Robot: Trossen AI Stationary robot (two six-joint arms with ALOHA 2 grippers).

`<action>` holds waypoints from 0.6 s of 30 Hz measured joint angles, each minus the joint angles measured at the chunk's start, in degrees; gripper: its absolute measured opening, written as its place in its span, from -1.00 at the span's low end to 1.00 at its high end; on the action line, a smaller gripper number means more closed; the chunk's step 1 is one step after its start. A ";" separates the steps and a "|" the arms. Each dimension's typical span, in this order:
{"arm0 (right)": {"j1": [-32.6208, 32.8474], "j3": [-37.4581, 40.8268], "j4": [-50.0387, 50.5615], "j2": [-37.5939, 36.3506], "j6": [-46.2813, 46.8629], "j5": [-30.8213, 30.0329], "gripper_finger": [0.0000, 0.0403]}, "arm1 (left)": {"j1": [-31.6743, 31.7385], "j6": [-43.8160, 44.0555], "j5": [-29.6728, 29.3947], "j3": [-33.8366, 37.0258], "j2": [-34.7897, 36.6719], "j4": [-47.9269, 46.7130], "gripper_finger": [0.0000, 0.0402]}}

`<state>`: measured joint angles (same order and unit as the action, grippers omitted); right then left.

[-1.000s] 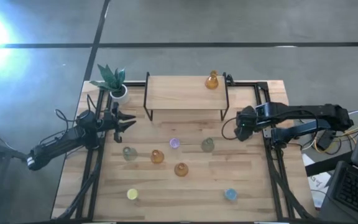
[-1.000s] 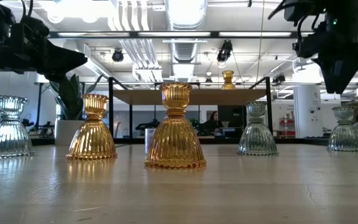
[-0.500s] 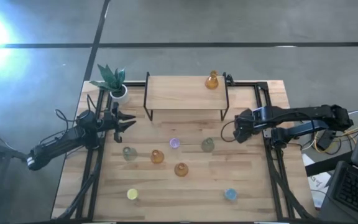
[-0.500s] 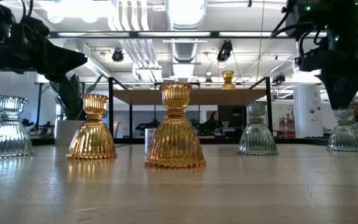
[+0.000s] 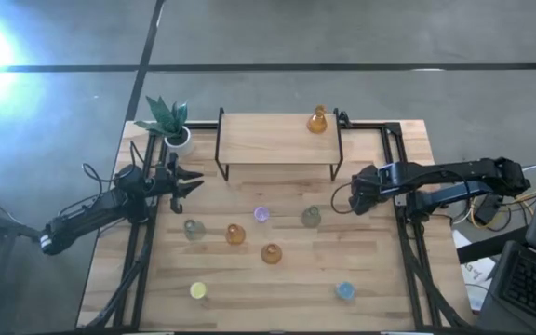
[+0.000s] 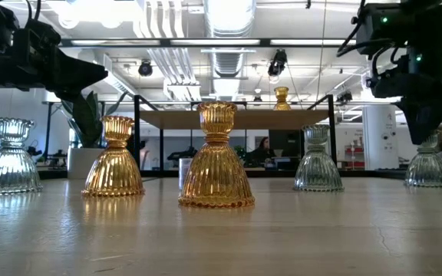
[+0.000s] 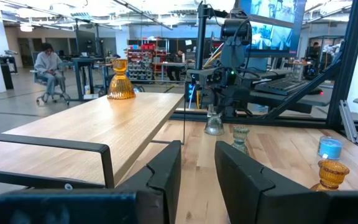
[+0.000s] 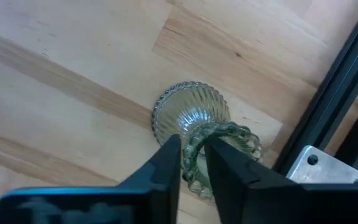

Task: Pick & Place candle stick holders
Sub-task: Put the top green glass candle holder on the shelf

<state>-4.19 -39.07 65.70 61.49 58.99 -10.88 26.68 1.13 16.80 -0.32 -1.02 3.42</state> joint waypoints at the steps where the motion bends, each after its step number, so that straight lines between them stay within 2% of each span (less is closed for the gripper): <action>1: 0.00 -0.58 0.31 0.11 -0.04 0.11 -0.76 | -0.01 0.00 0.00 0.00 0.00 0.00 -0.48; 3: 0.00 -2.31 0.97 0.11 -0.82 0.21 -0.87 | -0.01 0.00 0.00 0.00 0.00 -0.01 -0.48; 8: 0.04 -9.79 7.49 0.52 -0.92 0.56 -0.89 | -0.01 0.00 0.02 0.00 0.00 0.00 -0.48; 13: 0.06 -21.23 16.26 1.05 -1.17 -1.86 -0.89 | -0.01 0.00 0.01 0.00 0.00 0.00 -0.48; 18: 0.07 -35.51 16.88 3.38 -6.30 -2.72 -0.89 | -0.01 0.00 0.01 0.00 0.00 0.00 -0.48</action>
<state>-4.12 -74.58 82.57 64.88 52.68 -13.60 26.66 1.13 16.80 -0.32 -1.02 3.42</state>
